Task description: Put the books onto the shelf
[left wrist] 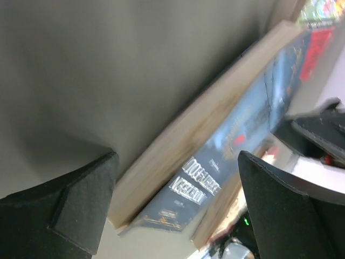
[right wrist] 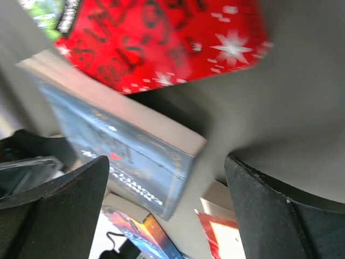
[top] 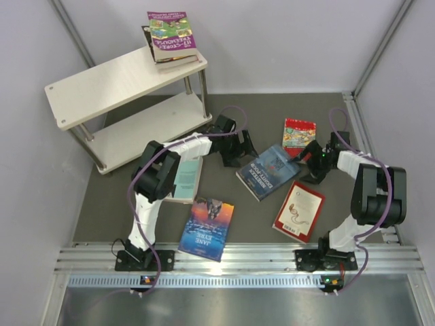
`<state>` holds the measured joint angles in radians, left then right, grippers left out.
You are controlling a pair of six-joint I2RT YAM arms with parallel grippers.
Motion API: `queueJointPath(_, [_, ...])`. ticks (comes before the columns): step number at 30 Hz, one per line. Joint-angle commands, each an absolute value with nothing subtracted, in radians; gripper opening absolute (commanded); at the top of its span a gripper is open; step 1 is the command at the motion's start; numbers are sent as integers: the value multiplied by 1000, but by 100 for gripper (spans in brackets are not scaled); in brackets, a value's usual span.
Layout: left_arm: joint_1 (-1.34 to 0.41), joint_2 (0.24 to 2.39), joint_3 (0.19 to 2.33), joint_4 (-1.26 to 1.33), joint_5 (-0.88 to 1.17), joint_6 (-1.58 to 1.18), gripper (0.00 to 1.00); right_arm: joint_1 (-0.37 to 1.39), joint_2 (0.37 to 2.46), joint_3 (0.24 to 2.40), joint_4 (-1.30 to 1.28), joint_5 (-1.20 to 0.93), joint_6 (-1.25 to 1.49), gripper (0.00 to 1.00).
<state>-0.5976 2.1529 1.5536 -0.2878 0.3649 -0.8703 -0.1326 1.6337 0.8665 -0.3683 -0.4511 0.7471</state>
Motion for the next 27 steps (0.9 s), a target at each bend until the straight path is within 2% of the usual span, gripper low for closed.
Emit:
queueJointPath(1, [-624,2120,1468,-238,394,-905,99,-118,1677,779,-206,-445,752,88])
queueJointPath(6, [-653,2137,1398,-157,477,-969,99,-86,1693,720,-11,-459,801,87])
queueJointPath(9, [-681,2171,1387,-110,534,-1029,99,-66,1707,675,104,-476,834,82])
queueJointPath(12, [-693,2174,1382,-104,532,-1038,99,-49,1712,654,172,-495,861,70])
queueJointPath(16, [-692,2158,1374,-100,525,-1048,99,-43,1665,647,172,-512,865,43])
queueJointPath(18, [-693,2154,1374,-89,520,-1054,99,-40,1646,650,167,-532,861,37])
queueJointPath(21, [-693,2138,1367,-71,523,-1066,99,-28,1600,653,152,-567,856,15])
queueJointPath(22, [-693,2116,1365,-64,519,-1063,99,-22,1560,657,144,-577,854,0])
queueJointPath(27, [-684,1971,1322,-133,450,-948,99,30,1415,762,25,-655,861,0])
